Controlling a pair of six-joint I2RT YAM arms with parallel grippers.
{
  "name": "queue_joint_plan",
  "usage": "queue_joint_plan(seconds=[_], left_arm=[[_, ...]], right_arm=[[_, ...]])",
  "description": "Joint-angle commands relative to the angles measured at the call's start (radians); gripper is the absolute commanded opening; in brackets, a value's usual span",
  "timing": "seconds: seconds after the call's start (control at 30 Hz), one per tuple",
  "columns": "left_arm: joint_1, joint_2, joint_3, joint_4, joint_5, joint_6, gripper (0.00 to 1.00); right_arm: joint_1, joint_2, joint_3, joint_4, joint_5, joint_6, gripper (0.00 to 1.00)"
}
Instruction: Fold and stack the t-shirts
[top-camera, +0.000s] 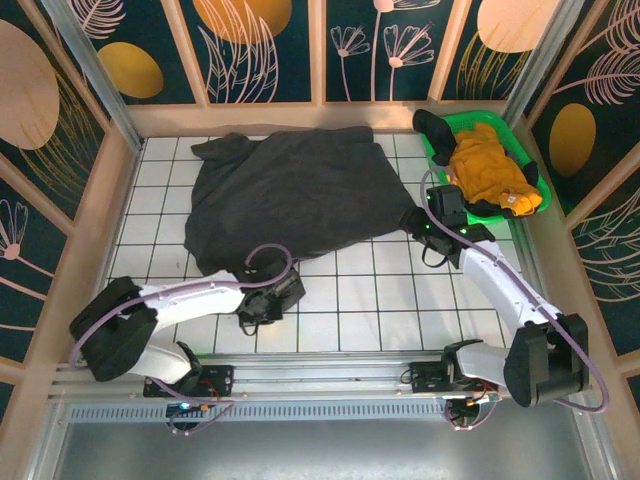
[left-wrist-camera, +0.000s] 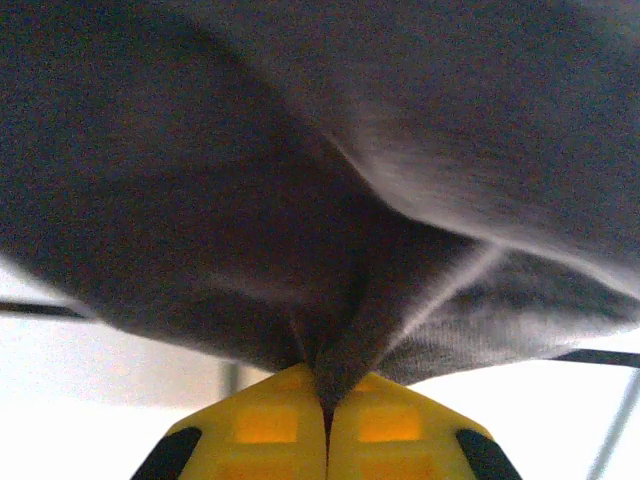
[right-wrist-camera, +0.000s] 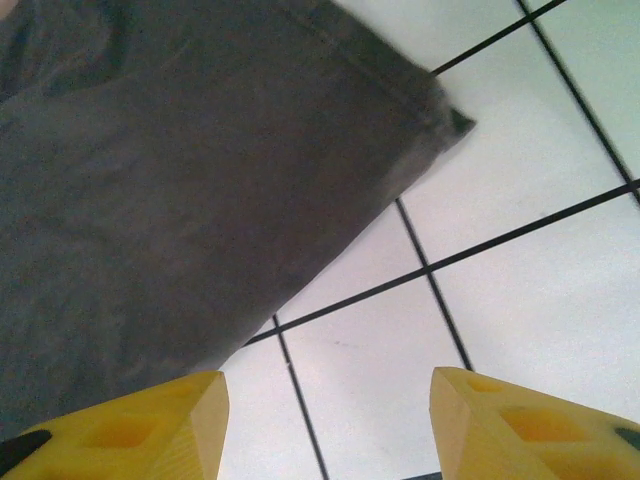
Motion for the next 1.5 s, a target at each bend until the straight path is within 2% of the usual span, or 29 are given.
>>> queue_joint_plan(seconds=[0.0,0.13,0.2,0.33,0.43,0.63,0.9,1.17,1.2,1.37,1.47], left_arm=[[0.033,-0.203,-0.071,-0.251,-0.160,-0.253,0.00],[0.161,-0.503,-0.111,-0.391,-0.224,-0.358,0.00],[0.194,-0.561,-0.100,-0.432,-0.254,-0.387,0.00],[0.195,-0.557,-0.028,-0.549,-0.352,-0.499,0.00],[0.196,-0.564,0.018,-0.558,-0.410,-0.541,0.00],[0.195,-0.489,0.047,-0.496,-0.410,-0.503,0.00],[0.195,-0.468,0.049,-0.465,-0.416,-0.469,0.00],[0.195,-0.435,0.079,-0.458,-0.427,-0.440,0.00],[0.195,-0.434,0.079,-0.460,-0.428,-0.438,0.00],[0.195,-0.437,0.085,-0.473,-0.433,-0.427,0.00],[0.195,-0.432,0.085,-0.489,-0.427,-0.418,0.00]], right_arm=[[-0.016,-0.024,0.015,-0.031,0.096,0.022,0.55],[-0.030,0.025,-0.016,-0.001,0.077,0.026,0.55],[-0.032,0.071,-0.024,0.014,0.061,0.024,0.55],[-0.031,0.186,-0.011,0.028,0.048,0.013,0.55],[-0.030,0.262,0.009,0.032,0.050,0.001,0.54],[-0.016,0.316,0.010,0.029,0.010,-0.005,0.45],[0.008,0.364,0.018,0.039,-0.008,-0.063,0.45],[0.008,0.474,0.052,0.002,-0.007,-0.064,0.38],[0.008,0.485,0.057,0.006,-0.008,-0.062,0.34],[0.008,0.505,0.090,-0.024,0.061,-0.038,0.00],[0.006,0.438,0.066,-0.081,0.138,0.013,0.00]])
